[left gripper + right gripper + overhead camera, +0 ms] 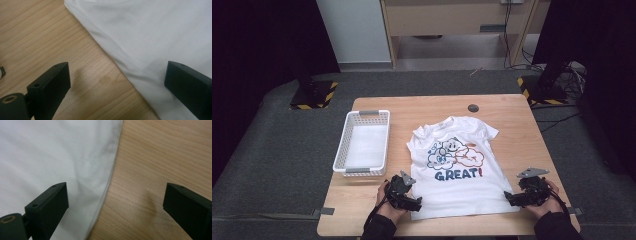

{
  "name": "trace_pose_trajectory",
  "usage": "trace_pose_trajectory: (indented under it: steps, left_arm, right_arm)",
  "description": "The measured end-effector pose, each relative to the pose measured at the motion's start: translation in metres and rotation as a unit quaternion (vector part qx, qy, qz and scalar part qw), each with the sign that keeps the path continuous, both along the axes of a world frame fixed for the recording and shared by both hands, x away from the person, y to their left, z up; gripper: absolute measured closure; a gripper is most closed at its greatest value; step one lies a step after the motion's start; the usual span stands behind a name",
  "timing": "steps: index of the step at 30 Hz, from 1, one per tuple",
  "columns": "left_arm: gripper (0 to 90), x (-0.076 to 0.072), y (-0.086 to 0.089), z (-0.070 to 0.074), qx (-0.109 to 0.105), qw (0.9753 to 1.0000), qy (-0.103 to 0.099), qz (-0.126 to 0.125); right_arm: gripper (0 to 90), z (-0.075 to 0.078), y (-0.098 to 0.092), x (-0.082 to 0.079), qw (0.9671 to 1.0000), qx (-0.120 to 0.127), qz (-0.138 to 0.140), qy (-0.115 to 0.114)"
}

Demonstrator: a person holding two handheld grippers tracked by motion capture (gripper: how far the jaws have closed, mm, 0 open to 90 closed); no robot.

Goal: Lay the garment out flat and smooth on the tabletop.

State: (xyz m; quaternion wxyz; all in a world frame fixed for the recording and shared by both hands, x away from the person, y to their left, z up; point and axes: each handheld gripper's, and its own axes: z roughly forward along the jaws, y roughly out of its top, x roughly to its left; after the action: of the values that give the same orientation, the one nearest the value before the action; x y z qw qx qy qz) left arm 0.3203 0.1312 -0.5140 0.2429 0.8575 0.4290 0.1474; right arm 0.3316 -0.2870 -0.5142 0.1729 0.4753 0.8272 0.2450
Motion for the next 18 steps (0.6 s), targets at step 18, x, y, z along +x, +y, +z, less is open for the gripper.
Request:
trace_pose_trajectory:
  steps: [18]
  left_arm:
    - [6.1, 0.017, 0.015, 0.039, -0.115, 0.9927, -0.026, 0.022]
  right_arm:
    - [5.1, 0.016, 0.02, 0.021, 0.9977, 0.056, 0.004, -0.039]
